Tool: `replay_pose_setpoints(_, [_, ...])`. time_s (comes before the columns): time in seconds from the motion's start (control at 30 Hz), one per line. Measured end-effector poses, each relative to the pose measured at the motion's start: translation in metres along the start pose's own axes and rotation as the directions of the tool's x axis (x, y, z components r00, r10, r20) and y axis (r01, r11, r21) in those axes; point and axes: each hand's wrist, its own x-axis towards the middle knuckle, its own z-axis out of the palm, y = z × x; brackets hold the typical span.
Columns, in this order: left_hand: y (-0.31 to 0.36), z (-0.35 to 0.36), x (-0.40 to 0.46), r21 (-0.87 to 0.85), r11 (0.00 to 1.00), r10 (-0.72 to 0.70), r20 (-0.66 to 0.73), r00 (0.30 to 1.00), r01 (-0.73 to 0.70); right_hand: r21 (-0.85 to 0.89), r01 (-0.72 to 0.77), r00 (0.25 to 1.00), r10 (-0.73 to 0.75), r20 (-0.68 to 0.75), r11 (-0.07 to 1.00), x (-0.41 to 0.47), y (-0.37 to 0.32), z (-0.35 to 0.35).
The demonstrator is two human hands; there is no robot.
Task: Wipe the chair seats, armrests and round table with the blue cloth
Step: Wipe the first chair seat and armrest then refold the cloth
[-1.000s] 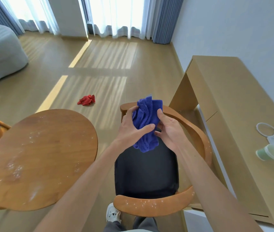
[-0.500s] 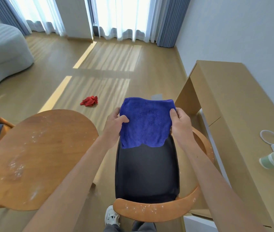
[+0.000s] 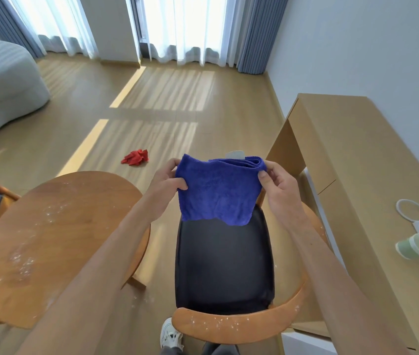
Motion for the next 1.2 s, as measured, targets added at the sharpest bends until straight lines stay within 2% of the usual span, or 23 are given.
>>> replay_pose_setpoints(0.13, [0.002, -0.003, -0.005, 0.054, 0.998, -0.046, 0.065, 0.997, 0.042, -0.009, -0.021, 0.999, 0.021, 0.04, 1.0, -0.001, 0.0, -0.002])
replay_pose_setpoints(0.2, [0.005, -0.003, -0.007, 0.171, 0.984, -0.07, 0.097, 0.993, 0.052, -0.059, -0.018, 0.996, 0.022, 0.084, 0.998, -0.003, 0.0, 0.001])
replay_pose_setpoints(0.23, [0.009, -0.001, -0.007, 0.288, 0.957, -0.052, 0.111, 0.992, 0.018, -0.11, -0.008, 0.993, 0.02, 0.112, 0.994, -0.003, 0.0, 0.004])
replay_pose_setpoints(0.3, [0.018, 0.012, -0.007, 0.523, 0.842, 0.044, 0.178, 0.983, -0.133, -0.23, 0.03, 0.984, 0.011, 0.178, 0.973, -0.004, -0.001, 0.013])
replay_pose_setpoints(0.4, [0.026, 0.041, 0.0, 0.646, 0.679, 0.184, 0.311, 0.933, -0.349, -0.307, 0.059, 0.979, 0.005, 0.203, 0.95, -0.007, 0.001, 0.025])
replay_pose_setpoints(0.53, [0.029, 0.056, 0.005, 0.687, 0.61, 0.238, 0.316, 0.918, -0.395, -0.236, 0.002, 0.991, 0.03, 0.132, 0.972, -0.008, 0.003, 0.022])
replay_pose_setpoints(0.6, [0.029, 0.056, 0.004, 0.682, 0.603, 0.25, 0.331, 0.91, -0.414, -0.23, 0.004, 0.982, 0.04, 0.187, 0.973, -0.008, 0.007, 0.012])
replay_pose_setpoints(0.7, [0.032, 0.053, -0.001, 0.652, 0.621, 0.289, 0.325, 0.9, -0.435, -0.391, 0.01, 0.927, 0.138, 0.35, 0.921, -0.014, 0.021, -0.003])
replay_pose_setpoints(0.77, [0.039, 0.046, -0.004, 0.634, 0.636, 0.306, 0.315, 0.898, -0.44, -0.519, 0.033, 0.917, 0.181, 0.356, 0.854, -0.017, 0.035, -0.009])
replay_pose_setpoints(0.93, [0.049, 0.019, -0.002, 0.694, 0.615, 0.257, 0.271, 0.927, -0.374, -0.536, 0.066, 0.963, 0.088, 0.256, 0.842, -0.014, 0.034, -0.017])
replay_pose_setpoints(1.07, [0.043, 0.003, 0.0, 0.7, 0.636, 0.229, 0.232, 0.945, -0.325, -0.554, 0.144, 0.961, 0.017, 0.275, 0.82, -0.006, 0.014, -0.028])
replay_pose_setpoints(1.2, [0.038, 0.003, 0.003, 0.686, 0.651, 0.252, 0.207, 0.945, -0.324, -0.513, 0.074, 0.961, 0.076, 0.266, 0.855, 0.0, 0.001, -0.038])
